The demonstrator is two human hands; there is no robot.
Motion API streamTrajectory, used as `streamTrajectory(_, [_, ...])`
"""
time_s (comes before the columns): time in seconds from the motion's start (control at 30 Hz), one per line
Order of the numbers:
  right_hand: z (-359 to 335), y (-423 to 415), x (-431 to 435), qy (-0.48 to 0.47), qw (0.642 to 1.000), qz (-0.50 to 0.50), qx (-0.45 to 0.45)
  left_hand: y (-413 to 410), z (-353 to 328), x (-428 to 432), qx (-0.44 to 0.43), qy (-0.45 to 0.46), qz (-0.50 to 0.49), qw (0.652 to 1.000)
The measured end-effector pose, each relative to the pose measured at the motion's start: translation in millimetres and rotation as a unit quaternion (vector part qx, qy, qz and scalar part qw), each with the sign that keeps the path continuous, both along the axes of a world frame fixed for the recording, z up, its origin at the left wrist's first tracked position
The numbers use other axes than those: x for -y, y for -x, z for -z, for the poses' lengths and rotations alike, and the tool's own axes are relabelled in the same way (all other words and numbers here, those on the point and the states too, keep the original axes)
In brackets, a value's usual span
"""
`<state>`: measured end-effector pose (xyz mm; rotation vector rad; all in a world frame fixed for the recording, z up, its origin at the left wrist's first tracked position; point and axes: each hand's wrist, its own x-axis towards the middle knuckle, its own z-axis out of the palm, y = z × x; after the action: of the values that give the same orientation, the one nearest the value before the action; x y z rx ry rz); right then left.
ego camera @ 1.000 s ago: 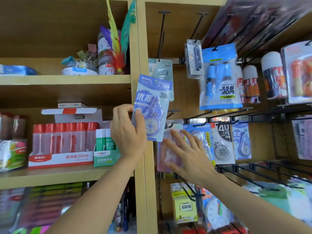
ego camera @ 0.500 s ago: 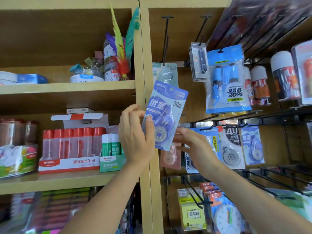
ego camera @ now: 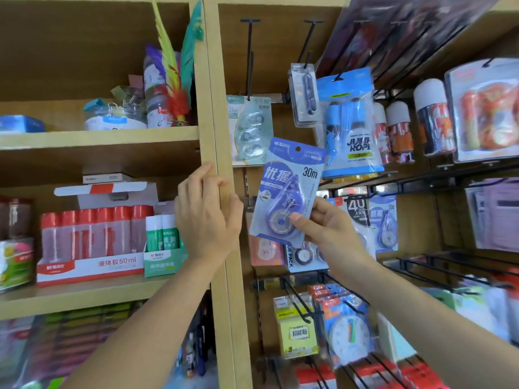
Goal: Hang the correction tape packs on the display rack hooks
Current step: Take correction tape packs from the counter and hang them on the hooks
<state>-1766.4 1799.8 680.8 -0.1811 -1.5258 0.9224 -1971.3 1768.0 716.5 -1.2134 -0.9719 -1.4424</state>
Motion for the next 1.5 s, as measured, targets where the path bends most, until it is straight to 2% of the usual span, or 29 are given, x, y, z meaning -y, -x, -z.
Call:
streamTrajectory(0.3, [48.1, -99.8, -34.0, 0.018, 0.989, 0.1, 0.103, -8.6, 3.7, 5.5, 0.005, 0.051, -0.08, 0.995])
streamTrajectory(0.43, [62.9, -140.0, -51.8, 0.028, 0.984, 0.137, 0.107, -14.8, 22.5, 8.1, 0.011, 0.118, -0.112, 0.987])
streamTrajectory(0.57, [73.1, -168.9, -69.5, 0.048, 0.982, 0.159, 0.086, -26.7, 44.2, 7.4, 0.034, 0.22, -0.19, 0.956])
streamTrajectory(0.7, [83.2, -182.7, -85.8, 0.091, 0.98, 0.171, 0.047, -57.3, 64.9, 6.0, 0.043, 0.23, -0.204, 0.951])
streamTrajectory(0.77, [88.0, -186.8, -95.6, 0.119, 0.978, 0.171, 0.022, -85.4, 82.0, 0.3, -0.03, 0.222, -0.163, 0.961])
streamTrajectory(0.83, [88.1, -190.7, -102.1, 0.118, 0.979, 0.164, 0.013, -114.4, 97.7, -13.6, -0.125, 0.255, -0.054, 0.957])
streamTrajectory(0.93, [84.6, -202.0, -107.0, 0.068, 0.983, 0.168, 0.032, -149.5, 111.7, -37.6, -0.216, 0.382, 0.004, 0.899])
streamTrajectory(1.03, [82.4, -222.1, -115.1, 0.028, 0.981, 0.192, 0.024, -163.8, 115.3, -56.1, -0.19, 0.532, 0.022, 0.825])
streamTrajectory(1.1, [79.4, -234.8, -122.4, 0.013, 0.976, 0.217, 0.013, -162.8, 117.7, -66.4, -0.177, 0.59, 0.006, 0.788])
streamTrajectory(1.17, [74.7, -244.7, -127.1, -0.004, 0.975, 0.223, -0.005, -158.1, 120.1, -75.9, -0.142, 0.627, 0.031, 0.765])
streamTrajectory(1.33, [64.5, -255.6, -143.4, 0.008, 0.982, 0.19, 0.002, -152.3, 125.5, -83.3, -0.096, 0.64, 0.13, 0.751])
streamTrajectory(1.5, [73.7, -255.9, -151.8, 0.013, 0.991, 0.134, 0.001, -159.0, 124.1, -79.0, -0.063, 0.637, 0.18, 0.747])
